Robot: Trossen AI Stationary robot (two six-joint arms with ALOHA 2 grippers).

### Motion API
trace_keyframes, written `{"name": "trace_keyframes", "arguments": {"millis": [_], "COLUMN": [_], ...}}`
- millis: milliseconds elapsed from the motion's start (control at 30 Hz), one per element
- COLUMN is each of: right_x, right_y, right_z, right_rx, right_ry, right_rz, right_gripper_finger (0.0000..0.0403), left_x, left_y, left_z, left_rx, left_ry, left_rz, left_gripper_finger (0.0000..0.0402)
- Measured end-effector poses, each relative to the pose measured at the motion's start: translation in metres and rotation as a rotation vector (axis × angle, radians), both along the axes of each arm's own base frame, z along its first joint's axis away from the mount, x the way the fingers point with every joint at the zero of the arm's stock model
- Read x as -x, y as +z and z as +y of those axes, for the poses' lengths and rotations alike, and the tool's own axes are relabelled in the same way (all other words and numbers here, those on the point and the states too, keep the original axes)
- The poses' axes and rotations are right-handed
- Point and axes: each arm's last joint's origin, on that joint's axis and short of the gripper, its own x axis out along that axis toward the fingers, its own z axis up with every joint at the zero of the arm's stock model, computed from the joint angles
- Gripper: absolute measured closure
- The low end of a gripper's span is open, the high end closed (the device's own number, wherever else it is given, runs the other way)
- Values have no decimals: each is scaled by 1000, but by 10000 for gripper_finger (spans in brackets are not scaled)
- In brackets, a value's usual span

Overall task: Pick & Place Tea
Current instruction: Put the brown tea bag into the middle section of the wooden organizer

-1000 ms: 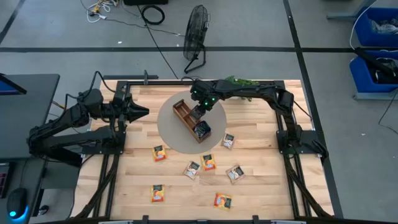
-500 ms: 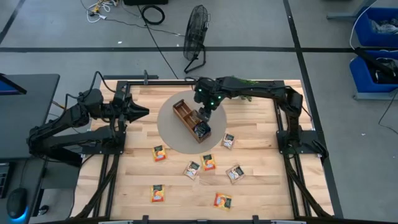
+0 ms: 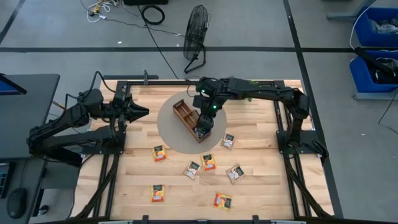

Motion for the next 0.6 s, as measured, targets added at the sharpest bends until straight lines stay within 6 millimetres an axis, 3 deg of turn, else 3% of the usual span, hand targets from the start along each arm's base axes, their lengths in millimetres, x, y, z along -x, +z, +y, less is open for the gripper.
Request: {"name": "trace_keyframes", "arguments": {"millis": [133, 267, 433, 600], "right_x": [-8, -10, 1, 13], "right_y": [11, 39, 63, 72], "right_z": [12, 26, 36, 38], "right_rx": [-35, 2, 167, 230], "right_ry": [12, -21, -131, -173], "right_rz": [-103, -263, -331, -316], "right_gripper_finger": [248, 259, 272, 277], "left_x": [0, 0, 0, 0], "left_y": [0, 0, 0, 0], "left_z": [0, 0, 1, 1], "left_rx": [1, 0, 5, 5], "left_ry": [0, 6, 33, 49], "left_rz": [0, 0, 0, 0], "left_gripper_finger": [330, 330, 330, 330]}}
